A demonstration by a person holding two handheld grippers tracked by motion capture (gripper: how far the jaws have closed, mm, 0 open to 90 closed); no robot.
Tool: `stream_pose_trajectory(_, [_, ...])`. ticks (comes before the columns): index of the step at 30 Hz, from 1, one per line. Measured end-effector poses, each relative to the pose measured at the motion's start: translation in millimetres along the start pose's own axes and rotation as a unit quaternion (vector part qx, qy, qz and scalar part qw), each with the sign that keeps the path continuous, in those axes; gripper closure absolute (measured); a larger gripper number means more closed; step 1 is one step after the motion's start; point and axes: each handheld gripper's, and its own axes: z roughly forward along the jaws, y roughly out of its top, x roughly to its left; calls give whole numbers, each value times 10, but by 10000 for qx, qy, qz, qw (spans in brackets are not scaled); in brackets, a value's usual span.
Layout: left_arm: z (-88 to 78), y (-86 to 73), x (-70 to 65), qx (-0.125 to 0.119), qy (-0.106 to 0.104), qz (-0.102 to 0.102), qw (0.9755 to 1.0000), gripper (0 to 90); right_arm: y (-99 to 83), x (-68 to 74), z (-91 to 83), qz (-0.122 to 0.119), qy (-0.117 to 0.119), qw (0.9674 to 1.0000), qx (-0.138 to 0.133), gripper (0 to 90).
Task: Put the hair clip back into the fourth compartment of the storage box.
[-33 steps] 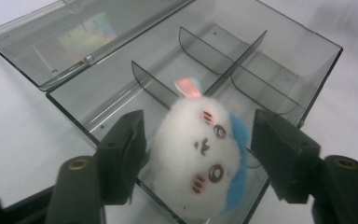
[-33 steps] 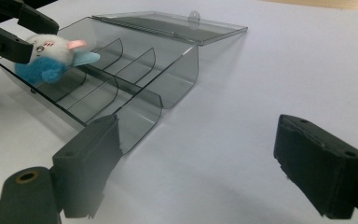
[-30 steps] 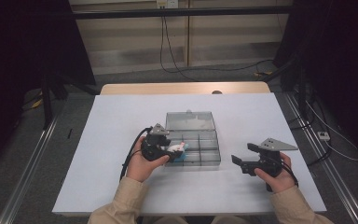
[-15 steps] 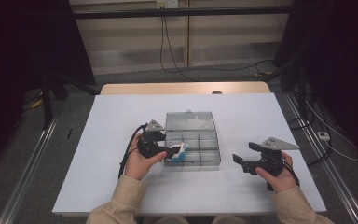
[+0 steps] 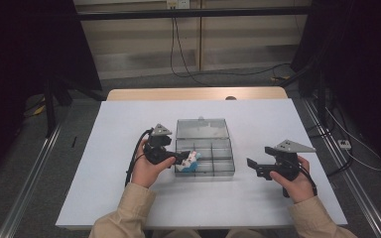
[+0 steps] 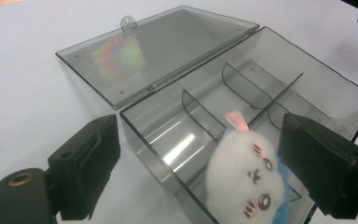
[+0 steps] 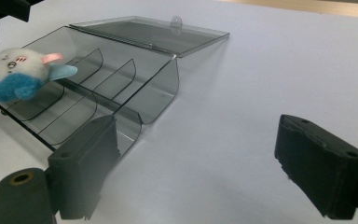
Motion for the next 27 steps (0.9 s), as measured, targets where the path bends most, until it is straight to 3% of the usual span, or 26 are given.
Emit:
stream_pose_trajectory(8, [24,12,48,-31,2,-189,9998,113,64,-20,79,73,-34,9999,69,128])
stream_pose_trajectory(19, [31,33,119,-149,97,-266,9995,110,169,-35,212,139,-49,9998,95,127])
stream_pose_trajectory(27, [48,78,183,-103,152,-307,9994,104,237,-72,315,230,-100,9996,139,125])
